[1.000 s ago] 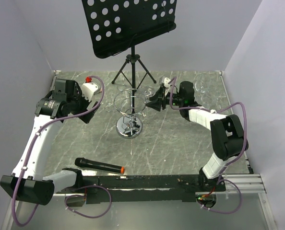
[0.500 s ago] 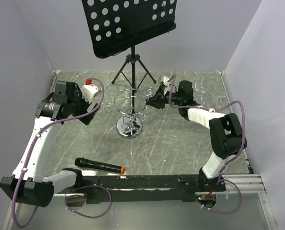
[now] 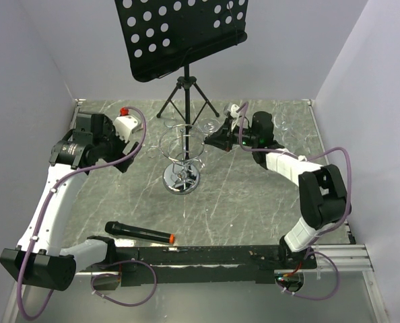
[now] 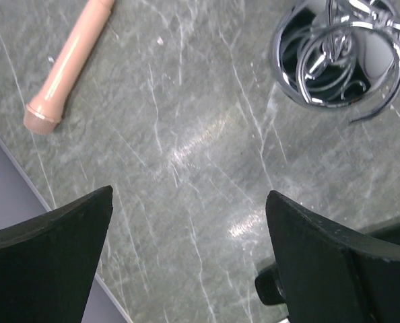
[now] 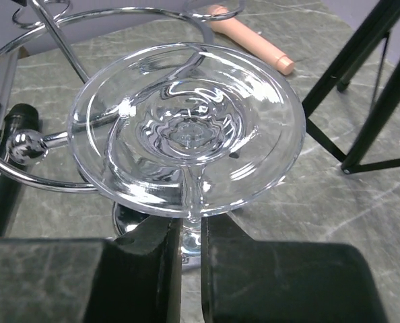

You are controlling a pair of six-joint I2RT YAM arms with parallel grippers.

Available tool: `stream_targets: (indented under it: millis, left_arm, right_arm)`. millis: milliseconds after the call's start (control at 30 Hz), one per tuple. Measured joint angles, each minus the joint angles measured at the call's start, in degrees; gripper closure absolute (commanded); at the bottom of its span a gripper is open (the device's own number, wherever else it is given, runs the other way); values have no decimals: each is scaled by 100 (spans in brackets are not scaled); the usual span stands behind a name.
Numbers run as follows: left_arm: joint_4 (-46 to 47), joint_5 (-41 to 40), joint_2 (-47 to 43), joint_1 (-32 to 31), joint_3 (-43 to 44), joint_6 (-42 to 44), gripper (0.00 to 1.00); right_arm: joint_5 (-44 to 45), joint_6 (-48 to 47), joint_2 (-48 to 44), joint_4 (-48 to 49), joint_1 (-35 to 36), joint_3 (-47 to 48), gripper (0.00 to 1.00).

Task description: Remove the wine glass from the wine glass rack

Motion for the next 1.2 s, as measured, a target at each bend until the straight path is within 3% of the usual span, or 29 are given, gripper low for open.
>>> stream_targets:
  millis: [633, 1200]
  left_arm:
    - [1923, 649, -343, 44, -170, 560, 0]
    - [2100, 979, -468, -243, -90, 372, 0]
  right_arm:
    - [1394, -387, -1528, -2286, -59, -55, 100]
    - [2304, 236, -911, -1993, -66, 37, 100]
